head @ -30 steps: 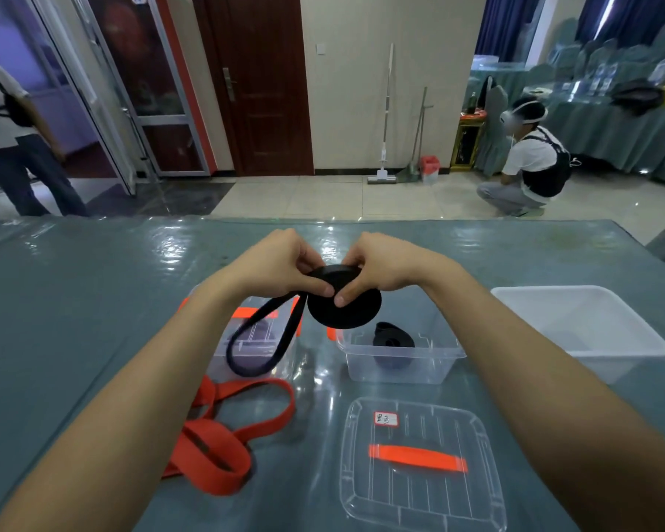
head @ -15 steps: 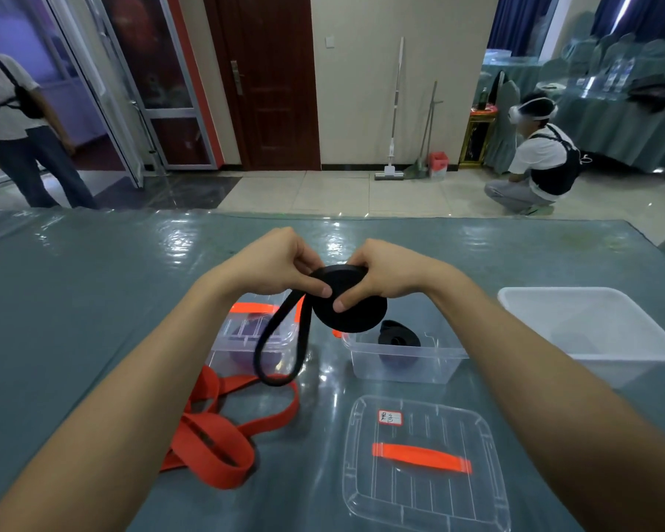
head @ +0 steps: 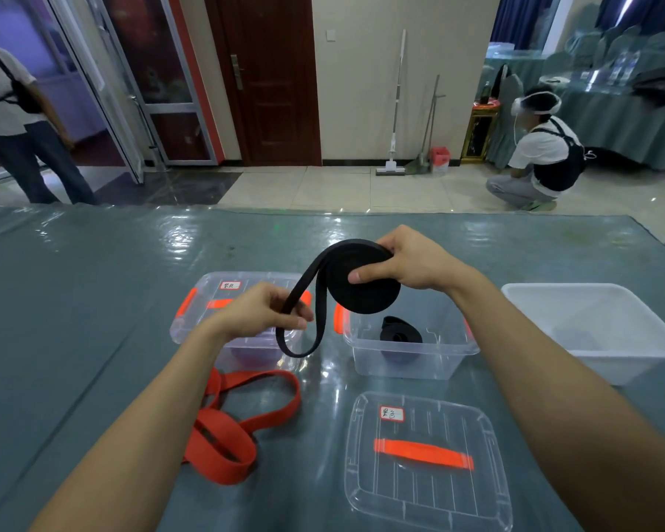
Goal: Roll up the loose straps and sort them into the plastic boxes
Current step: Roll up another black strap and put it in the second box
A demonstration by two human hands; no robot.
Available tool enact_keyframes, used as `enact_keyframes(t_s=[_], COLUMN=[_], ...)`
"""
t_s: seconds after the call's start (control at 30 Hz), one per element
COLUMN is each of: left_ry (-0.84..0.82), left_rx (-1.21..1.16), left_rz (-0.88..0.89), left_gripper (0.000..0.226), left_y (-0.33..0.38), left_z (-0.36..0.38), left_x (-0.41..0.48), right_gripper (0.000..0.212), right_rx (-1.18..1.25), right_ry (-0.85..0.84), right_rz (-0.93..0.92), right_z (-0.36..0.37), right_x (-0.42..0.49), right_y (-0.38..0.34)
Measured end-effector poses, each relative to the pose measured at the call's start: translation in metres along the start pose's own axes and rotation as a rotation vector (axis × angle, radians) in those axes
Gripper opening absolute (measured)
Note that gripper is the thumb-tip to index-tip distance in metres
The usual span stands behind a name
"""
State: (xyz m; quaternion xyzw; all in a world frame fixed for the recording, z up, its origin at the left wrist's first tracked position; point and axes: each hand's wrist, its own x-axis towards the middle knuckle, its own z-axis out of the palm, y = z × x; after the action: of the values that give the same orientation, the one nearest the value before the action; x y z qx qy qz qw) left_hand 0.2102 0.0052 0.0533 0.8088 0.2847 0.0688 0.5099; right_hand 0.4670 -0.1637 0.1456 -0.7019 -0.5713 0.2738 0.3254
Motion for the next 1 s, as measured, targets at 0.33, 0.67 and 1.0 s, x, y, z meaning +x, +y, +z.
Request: enact_keyframes(t_s=[0.33,0.67,1.0], left_ry=[0.307,0.421,0.176], left_rx=[-0.549,-1.003,-1.063], left_rz=[-0.151,-0.118,-0.078], left_gripper=[0.025,0.021,0.019], left_y=[-0.056,-0.072,-0.068], left_z=[0.026,0.022,0.02], left_x=[-0.004,0.008,0.002], right_gripper=[0.032,0.031,0.019], right_rx=[-0.024,-0.022,0.028], right_ry=[0.034,0.054,0.041], right_rz=[0.046,0.072,0.075], right_z=[0.006,0.012,0.006], right_x=[0.006,0.01,0.002], right_y=[0.026,0.035,0.049])
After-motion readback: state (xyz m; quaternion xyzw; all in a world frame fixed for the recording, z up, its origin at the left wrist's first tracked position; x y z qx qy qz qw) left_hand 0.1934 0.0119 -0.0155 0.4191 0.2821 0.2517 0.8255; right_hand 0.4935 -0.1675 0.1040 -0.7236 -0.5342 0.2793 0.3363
